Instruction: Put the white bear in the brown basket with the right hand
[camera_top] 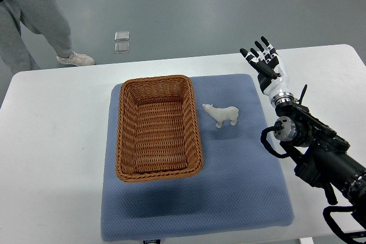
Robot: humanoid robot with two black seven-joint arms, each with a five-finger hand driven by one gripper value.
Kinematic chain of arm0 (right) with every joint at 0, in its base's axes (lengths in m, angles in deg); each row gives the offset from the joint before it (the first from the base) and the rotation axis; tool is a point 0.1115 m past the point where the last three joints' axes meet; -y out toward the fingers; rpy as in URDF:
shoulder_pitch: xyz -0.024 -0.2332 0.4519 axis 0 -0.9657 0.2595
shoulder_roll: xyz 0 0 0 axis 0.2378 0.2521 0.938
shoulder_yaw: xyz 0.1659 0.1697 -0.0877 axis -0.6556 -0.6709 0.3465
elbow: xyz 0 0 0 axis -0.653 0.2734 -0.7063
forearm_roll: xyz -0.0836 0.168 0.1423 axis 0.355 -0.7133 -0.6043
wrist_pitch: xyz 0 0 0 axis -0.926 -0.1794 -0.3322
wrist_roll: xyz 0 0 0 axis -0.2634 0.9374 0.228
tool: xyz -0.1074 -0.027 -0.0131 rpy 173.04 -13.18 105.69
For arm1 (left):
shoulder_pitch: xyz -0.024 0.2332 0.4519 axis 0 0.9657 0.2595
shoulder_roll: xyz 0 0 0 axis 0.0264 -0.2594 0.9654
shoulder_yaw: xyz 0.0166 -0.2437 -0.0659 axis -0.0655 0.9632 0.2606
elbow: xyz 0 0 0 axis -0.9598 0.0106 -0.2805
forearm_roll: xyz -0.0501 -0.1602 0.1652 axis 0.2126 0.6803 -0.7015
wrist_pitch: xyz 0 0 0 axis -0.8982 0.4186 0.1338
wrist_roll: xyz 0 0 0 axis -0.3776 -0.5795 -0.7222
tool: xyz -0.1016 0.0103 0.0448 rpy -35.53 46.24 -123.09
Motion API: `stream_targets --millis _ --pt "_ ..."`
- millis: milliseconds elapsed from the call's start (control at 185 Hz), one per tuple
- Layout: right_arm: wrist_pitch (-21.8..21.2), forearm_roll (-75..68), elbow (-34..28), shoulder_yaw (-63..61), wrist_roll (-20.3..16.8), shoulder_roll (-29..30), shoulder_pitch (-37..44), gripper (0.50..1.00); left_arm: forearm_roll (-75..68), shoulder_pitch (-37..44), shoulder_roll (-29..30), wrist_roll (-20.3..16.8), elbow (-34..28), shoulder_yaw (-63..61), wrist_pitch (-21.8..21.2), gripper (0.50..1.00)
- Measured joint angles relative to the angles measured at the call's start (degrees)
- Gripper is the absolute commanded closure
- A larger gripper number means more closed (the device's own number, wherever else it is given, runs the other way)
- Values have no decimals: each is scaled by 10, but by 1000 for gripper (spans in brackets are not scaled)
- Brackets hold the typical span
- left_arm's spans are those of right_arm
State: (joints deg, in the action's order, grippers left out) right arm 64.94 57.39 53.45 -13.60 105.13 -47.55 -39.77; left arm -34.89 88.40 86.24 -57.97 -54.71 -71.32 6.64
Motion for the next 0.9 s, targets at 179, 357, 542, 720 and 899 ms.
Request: stream_targets --millis 179,357,542,720,899 --pt "0 0 0 0 0 0 -1 579 1 0 0 0 -1 -1 0 500" --pt "0 0 0 1 0 0 0 579 2 0 0 0 -1 -1 -4 500" --pt "-2 0 0 1 0 0 -2 579 2 0 0 0 -2 0 -6 500" --pt "-7 0 0 2 1 0 -3 579 1 0 0 0 -1 1 -6 500" --pt "-7 0 -1 3 1 0 -3 579 1 0 0 0 -1 0 -6 500"
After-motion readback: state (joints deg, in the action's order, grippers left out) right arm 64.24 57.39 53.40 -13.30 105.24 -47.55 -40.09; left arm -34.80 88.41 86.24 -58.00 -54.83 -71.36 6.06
